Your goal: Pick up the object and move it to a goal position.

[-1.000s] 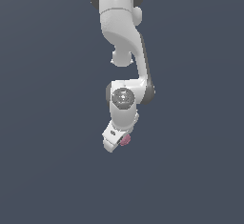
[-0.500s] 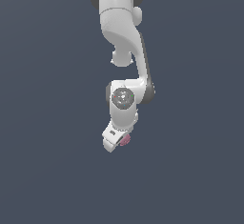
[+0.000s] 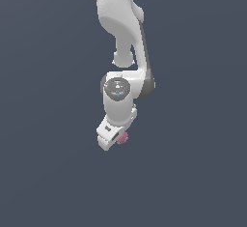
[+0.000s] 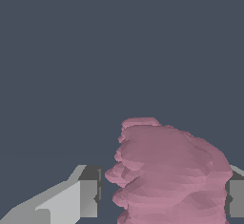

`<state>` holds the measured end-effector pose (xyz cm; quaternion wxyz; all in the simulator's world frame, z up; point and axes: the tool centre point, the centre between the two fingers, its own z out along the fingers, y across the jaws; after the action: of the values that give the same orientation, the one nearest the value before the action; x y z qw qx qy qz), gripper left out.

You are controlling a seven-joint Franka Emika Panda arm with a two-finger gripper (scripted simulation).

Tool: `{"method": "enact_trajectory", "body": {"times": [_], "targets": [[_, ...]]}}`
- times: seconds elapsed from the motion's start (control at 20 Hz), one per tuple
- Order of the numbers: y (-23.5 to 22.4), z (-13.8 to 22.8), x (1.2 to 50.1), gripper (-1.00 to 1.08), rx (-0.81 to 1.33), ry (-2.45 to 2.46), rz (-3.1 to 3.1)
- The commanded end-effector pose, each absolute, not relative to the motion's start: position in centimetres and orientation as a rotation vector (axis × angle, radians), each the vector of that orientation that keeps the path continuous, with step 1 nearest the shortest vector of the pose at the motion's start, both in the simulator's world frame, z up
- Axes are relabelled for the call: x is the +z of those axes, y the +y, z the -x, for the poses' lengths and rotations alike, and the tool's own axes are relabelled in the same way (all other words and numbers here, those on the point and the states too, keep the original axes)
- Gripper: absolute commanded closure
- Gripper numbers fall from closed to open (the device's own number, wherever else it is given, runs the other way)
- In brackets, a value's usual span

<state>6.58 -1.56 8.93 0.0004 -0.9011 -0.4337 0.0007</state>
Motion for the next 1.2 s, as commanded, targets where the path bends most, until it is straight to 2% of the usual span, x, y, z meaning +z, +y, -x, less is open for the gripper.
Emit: {"method": "enact_trajectory", "body": {"times": [0.0, 0.7, 1.15], "targets": [[-2.5, -6.6, 11.1, 1.08, 0.0, -1.362, 2.831], [-8.6, -6.9, 25.5, 1.08, -0.001, -1.363, 2.83], [-10.7, -7.2, 30.1, 1.08, -0.001, -1.362, 2.83]]}}
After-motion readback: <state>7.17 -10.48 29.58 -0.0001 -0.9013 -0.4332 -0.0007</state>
